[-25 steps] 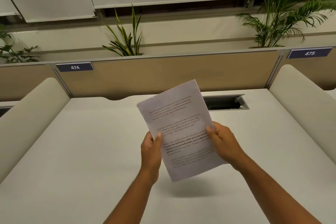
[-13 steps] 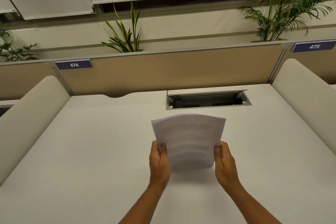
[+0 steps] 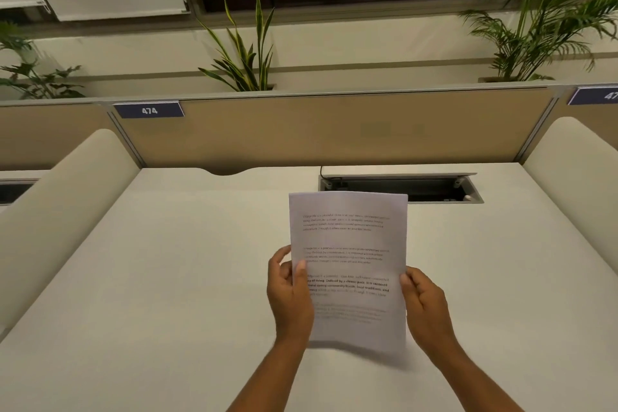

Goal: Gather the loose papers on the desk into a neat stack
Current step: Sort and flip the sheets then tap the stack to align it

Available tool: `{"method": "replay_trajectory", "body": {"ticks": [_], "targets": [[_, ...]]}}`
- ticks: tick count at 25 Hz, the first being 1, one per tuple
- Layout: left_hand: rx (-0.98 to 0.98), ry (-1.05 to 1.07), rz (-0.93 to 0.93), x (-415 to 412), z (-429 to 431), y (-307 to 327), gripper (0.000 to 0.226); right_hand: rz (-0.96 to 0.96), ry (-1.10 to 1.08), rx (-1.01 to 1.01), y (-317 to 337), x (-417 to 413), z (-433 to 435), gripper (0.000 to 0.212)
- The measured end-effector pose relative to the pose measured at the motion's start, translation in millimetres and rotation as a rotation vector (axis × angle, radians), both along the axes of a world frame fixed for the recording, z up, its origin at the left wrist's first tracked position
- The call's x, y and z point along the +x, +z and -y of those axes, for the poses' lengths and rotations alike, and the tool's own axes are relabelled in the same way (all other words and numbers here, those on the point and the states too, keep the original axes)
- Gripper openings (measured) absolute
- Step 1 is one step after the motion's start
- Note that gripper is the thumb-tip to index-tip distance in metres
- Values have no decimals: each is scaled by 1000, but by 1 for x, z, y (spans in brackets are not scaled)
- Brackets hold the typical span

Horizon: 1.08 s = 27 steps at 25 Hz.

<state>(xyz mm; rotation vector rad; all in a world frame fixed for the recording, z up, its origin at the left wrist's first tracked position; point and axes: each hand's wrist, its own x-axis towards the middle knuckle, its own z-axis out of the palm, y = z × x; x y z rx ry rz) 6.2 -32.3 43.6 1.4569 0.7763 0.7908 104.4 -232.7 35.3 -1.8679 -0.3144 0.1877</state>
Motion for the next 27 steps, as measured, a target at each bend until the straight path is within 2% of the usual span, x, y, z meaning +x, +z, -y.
{"method": "replay_trajectory", "body": {"ticks": [2, 7, 14, 20, 24, 27], "targets": [[-23, 61, -26, -3, -19, -3, 32, -76, 46, 0, 5, 1, -14, 31], [-50, 87, -142, -14, -82, -17, 37, -233, 78, 5, 3, -5, -71, 31], [-27, 109, -351, -39, -203, -29, 41, -428, 134, -17, -21, -22, -192, 33], [-29, 84, -473, -29, -329, -37, 44, -448, 139, -122, -35, -14, -322, 34], [-12, 87, -510, -8, -399, -43, 43, -368, 111, -273, -33, 6, -395, 39], [56, 77, -548, 17, -436, -47, 38, -320, 109, -356, -32, 26, -441, 34]]}}
